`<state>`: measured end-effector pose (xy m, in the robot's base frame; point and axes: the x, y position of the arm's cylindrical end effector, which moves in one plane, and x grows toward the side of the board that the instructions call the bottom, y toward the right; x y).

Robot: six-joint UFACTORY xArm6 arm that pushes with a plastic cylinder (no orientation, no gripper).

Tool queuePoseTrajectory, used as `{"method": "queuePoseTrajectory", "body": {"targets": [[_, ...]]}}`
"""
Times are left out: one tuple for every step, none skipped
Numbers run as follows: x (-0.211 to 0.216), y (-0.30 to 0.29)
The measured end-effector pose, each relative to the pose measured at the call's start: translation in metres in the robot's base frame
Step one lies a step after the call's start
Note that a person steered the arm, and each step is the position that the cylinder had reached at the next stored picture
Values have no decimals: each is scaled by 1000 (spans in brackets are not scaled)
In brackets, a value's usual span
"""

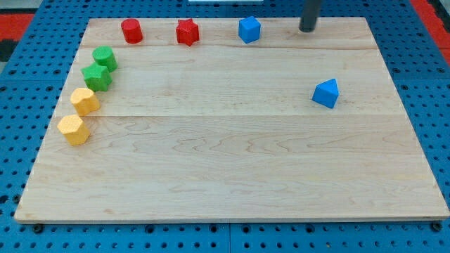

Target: Keep the blue cube at the center of the board

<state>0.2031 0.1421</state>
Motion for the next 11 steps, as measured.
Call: {"method": "queuePoseTrajectory", "body": {"targets": [[-12, -14], [-12, -24], [-9, -78], [25, -106], [80, -104], [85, -110], [67, -117], [108, -135], [144, -139], [114, -154], [113, -181]]}}
